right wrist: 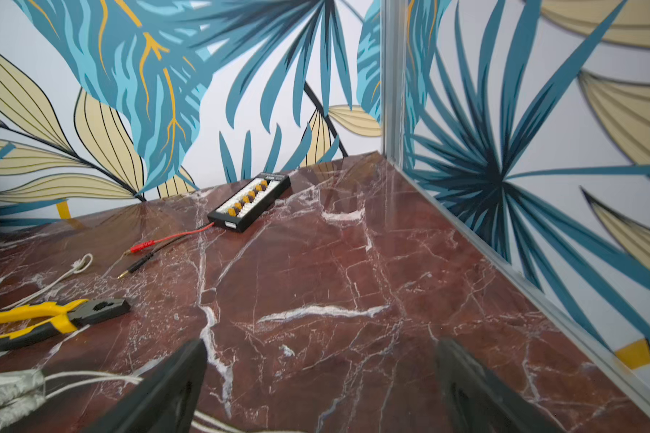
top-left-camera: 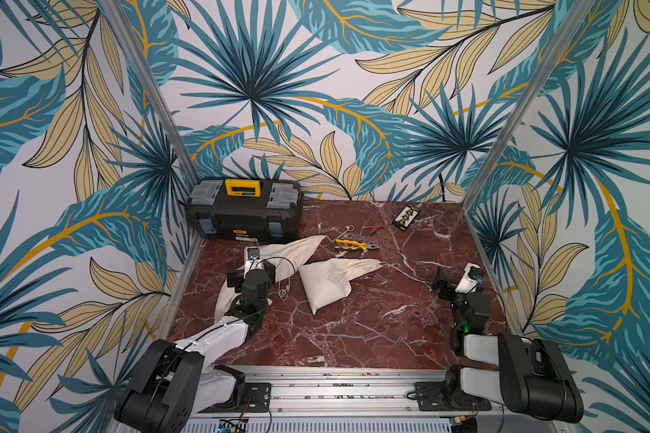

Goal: Close the soil bag
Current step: Reset both arms

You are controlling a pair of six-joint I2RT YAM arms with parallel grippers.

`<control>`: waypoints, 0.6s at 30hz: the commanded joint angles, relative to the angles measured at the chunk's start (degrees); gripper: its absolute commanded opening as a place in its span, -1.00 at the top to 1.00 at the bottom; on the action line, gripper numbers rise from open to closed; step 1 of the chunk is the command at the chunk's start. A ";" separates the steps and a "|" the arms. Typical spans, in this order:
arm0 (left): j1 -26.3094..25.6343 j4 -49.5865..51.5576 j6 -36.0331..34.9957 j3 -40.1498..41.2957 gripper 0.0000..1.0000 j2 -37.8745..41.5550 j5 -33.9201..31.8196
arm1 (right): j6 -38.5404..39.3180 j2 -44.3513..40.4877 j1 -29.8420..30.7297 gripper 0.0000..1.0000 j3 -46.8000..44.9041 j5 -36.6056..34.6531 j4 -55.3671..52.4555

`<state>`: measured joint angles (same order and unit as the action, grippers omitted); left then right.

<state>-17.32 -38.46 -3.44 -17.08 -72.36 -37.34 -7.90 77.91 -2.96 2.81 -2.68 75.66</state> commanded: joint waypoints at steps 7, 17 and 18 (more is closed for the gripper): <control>6.00 -36.27 -6.91 4.36 -1.00 -17.90 18.68 | 4.21 9.42 0.22 -0.99 5.08 4.55 10.15; 15.92 -13.85 -0.19 -4.99 -1.00 -16.40 36.28 | 4.91 9.01 1.20 -0.99 8.39 3.10 3.26; 15.92 -16.72 -0.11 -4.26 -1.00 -17.06 36.20 | 5.03 9.06 1.20 -0.99 8.48 3.41 3.22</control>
<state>-2.07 -57.58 -5.48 -21.82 -88.97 -6.68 -3.81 87.35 -2.09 11.31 0.47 79.88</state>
